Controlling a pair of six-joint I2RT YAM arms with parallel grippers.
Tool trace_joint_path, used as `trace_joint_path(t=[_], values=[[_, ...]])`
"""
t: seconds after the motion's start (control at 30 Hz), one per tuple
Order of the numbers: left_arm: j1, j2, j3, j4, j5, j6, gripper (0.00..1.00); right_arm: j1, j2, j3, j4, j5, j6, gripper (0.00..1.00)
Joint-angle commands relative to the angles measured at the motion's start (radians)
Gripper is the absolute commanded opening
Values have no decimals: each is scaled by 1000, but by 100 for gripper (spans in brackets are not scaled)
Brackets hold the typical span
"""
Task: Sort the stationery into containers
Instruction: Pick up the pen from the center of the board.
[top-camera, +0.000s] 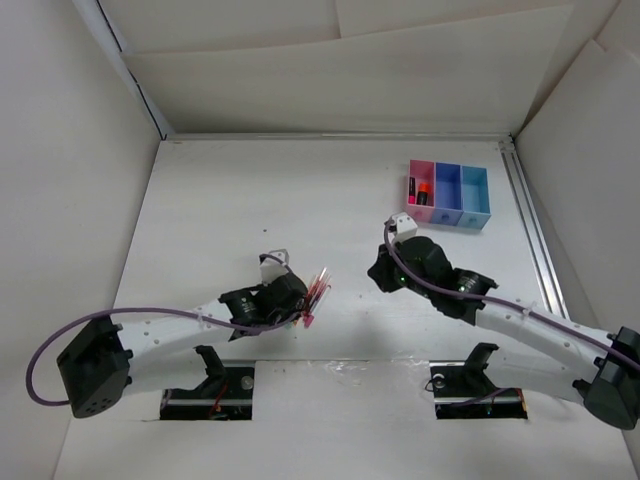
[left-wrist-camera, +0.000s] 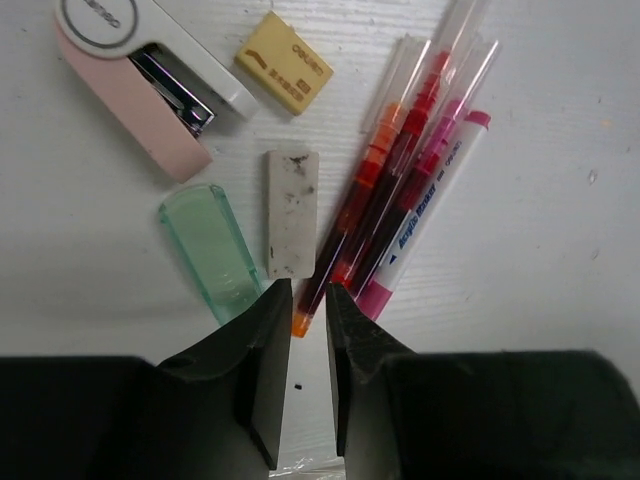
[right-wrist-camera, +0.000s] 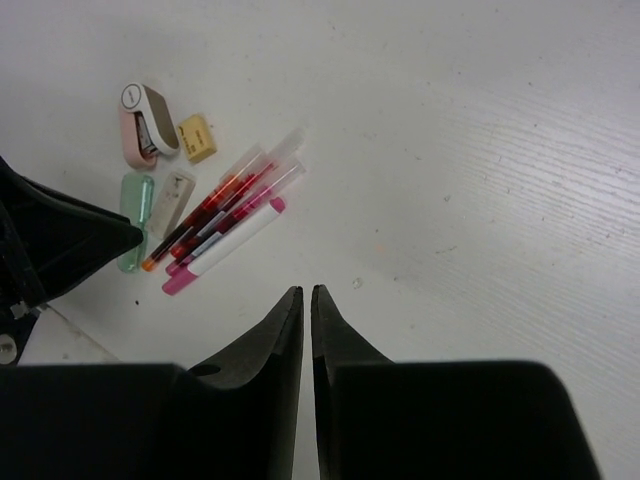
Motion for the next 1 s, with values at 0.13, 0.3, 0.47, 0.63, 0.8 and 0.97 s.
trace_joint_path(t=[0.13, 0.3, 0.47, 0.63, 0.8, 0.97], values=[[-98, 73, 52, 1, -16, 59, 16, 12, -47, -13, 16, 41, 15, 13], [-129, 145, 61, -10, -37, 47, 16, 12, -34, -13, 16, 32, 15, 13], [-138, 112, 51, -21, -62, 13, 16, 12, -47, -13, 7, 32, 24, 13], [-138, 118, 50, -37, -71, 0, 20, 12, -65, -13, -2, 32, 24, 13], [-138, 139, 61, -41, -86, -10, 21, 12, -65, -13, -2, 32, 24, 14], [-138, 177, 70, -62, -97, -28, 21, 12, -65, -13, -2, 32, 24, 14]])
